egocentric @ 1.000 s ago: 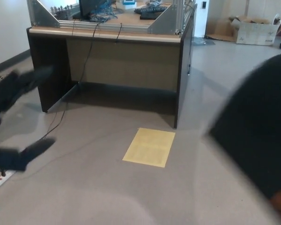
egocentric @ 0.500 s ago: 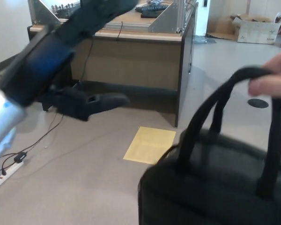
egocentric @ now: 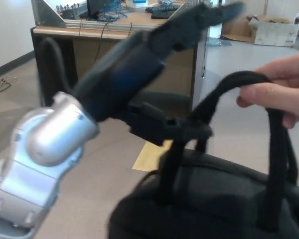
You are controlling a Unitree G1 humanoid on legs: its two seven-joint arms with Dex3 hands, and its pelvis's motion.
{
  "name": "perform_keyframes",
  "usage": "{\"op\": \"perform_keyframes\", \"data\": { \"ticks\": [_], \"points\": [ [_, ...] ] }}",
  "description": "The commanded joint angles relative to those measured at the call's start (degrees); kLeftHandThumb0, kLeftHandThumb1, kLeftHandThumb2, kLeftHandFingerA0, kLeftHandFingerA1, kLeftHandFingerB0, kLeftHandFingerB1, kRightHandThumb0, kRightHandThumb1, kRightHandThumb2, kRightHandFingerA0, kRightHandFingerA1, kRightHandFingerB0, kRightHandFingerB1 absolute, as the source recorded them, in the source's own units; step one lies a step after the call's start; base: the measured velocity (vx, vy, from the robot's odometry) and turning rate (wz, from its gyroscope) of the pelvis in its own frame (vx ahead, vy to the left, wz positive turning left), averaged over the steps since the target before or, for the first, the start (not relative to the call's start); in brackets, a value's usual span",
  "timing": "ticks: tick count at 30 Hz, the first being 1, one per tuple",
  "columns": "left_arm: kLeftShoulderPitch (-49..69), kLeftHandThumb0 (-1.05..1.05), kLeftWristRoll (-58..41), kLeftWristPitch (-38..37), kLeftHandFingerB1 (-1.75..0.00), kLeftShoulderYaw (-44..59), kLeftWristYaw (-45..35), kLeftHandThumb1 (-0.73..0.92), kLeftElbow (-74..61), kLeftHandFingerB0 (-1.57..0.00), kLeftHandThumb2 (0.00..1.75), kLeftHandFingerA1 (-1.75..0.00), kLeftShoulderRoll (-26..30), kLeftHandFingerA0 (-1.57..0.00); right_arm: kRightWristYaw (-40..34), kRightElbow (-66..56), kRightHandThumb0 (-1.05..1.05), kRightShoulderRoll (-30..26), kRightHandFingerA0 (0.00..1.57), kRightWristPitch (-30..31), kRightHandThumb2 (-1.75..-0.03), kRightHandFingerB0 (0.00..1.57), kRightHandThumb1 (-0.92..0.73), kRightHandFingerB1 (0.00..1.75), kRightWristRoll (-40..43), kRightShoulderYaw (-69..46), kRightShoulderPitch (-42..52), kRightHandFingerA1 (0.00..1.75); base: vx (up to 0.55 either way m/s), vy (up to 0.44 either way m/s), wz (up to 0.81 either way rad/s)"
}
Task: A person hands over a black lunchbag to the robot and the robot uses its left hand to grab the strips of the lunchbag, the gives it back to the person.
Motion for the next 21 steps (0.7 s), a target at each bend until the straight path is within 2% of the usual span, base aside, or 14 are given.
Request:
{"op": "perform_keyframes", "data": {
  "ticks": [1, 11, 15, 16, 17, 18, 19, 20, 21],
  "points": [
    [0.08, -0.54, 6.84, 10.28, -0.20, -4.67, -0.33, 0.36, -3.37, -0.03, 0.73, -0.25, -1.75, -0.01, -0.28, 0.39, -0.35, -0.73, 0.52, -0.33, -0.57, 0.37, -0.59, 0.37, -0.22, 0.14, 0.97, 0.43, 0.00, 0.000, 0.00],
    [2.62, -0.53, 11.42, 14.15, -0.20, -8.22, -0.12, 0.37, -5.09, -0.02, 0.73, -0.24, -3.33, -0.01, 0.28, 0.46, -0.35, -0.78, 0.53, -0.55, -0.57, 0.37, -0.59, 0.38, -0.28, 0.51, 1.23, 0.45, 0.00, 0.000, 0.00],
    [3.31, -0.48, 16.35, 14.45, -0.24, -10.08, 2.16, 0.35, -3.58, -0.01, 0.73, -0.32, -4.31, -0.01, 0.14, 0.50, -0.35, -0.66, 0.52, -0.71, -0.57, 0.38, -0.59, 0.38, -0.40, 0.67, 1.38, 0.45, 0.00, 0.000, 0.00],
    [3.11, -0.44, 18.36, 15.42, -0.20, -10.87, 2.62, 0.49, -3.13, -0.03, 0.57, -0.27, -4.54, -0.07, -0.02, 0.75, -0.35, -0.65, 0.53, -1.24, -0.57, 0.39, -0.59, 0.38, -0.39, 0.64, 1.37, 0.46, 0.00, 0.000, 0.00],
    [3.18, -0.46, 19.74, 15.41, -0.19, -11.25, 3.35, 0.47, -2.52, -0.06, 0.62, -0.32, -4.91, -0.08, -0.27, 0.79, -0.36, -0.73, 0.54, -1.36, -0.57, 0.40, -0.59, 0.39, -0.58, 0.73, 1.39, 0.45, 0.00, 0.000, 0.00],
    [3.21, -0.26, 22.04, 14.11, -0.48, -11.80, 5.30, 0.38, -0.83, 0.00, 0.89, -0.49, -5.35, -0.01, -0.18, 0.72, -0.36, -0.81, 0.53, -1.37, -0.57, 0.39, -0.59, 0.38, -0.62, 0.78, 1.47, 0.45, 0.00, 0.000, 0.00],
    [3.24, -0.26, 22.98, 13.56, -0.48, -11.97, 5.98, 0.38, -0.18, 0.00, 0.89, -0.49, -5.58, -0.01, -0.11, 0.70, -0.36, -0.83, 0.53, -1.37, -0.57, 0.39, -0.59, 0.38, -0.60, 0.79, 1.49, 0.45, 0.00, 0.000, 0.00],
    [2.92, -0.39, 24.61, 12.75, -0.24, -12.44, 7.50, 0.48, 1.32, -0.10, 0.56, -0.34, -5.93, -0.21, 0.05, 0.75, -0.37, -1.12, 0.53, -1.51, -0.57, 0.39, -0.59, 0.38, -0.62, 0.78, 1.36, 0.45, 0.00, 0.000, 0.00],
    [2.68, -0.41, 26.52, 11.67, -0.34, -12.84, 10.20, 0.42, 3.60, -0.14, 0.63, -0.41, -6.90, -0.25, 0.57, 0.87, -0.37, -1.19, 0.52, -1.80, -0.57, 0.39, -0.60, 0.39, -0.27, 0.62, 1.32, 0.46, 0.00, 0.000, 0.00]
  ]
}}
